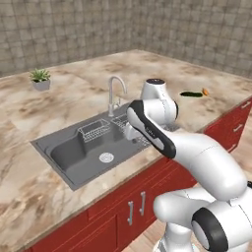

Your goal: Place the two vegetables and bowl onto the tray for setting up a vegetable dip station.

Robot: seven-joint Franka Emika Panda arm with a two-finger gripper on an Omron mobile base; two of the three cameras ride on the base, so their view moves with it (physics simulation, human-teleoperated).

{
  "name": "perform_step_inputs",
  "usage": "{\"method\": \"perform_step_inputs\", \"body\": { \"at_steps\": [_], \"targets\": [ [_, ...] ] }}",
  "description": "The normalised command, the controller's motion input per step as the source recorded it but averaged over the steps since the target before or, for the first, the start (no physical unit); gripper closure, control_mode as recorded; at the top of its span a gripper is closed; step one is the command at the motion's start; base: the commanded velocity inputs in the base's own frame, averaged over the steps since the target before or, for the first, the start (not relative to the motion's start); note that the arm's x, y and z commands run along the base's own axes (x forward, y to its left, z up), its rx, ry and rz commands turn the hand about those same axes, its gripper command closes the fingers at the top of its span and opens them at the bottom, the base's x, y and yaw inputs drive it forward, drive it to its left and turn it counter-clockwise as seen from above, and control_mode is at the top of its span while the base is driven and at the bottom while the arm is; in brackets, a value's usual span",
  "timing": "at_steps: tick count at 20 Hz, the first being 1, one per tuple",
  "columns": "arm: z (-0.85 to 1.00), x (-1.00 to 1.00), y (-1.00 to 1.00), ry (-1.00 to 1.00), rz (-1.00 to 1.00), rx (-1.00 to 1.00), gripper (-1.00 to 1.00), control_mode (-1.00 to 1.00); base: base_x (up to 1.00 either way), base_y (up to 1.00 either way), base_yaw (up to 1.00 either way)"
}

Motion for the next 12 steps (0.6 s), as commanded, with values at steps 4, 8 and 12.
{"method": "perform_step_inputs", "body": {
  "at_steps": [4, 8, 12],
  "targets": [
    [0.0, 0.0, 0.0, 0.0, 0.0, 0.0, -1.0, 1.0, 0.01, -0.85, 0.15],
    [0.0, 0.0, 0.0, 0.0, 0.0, 0.0, -1.0, 1.0, 0.15, -0.82, 0.16],
    [0.0, 0.0, 0.0, 0.0, 0.0, 0.0, -1.0, 1.0, 0.42, -0.66, 0.2]
  ]
}}
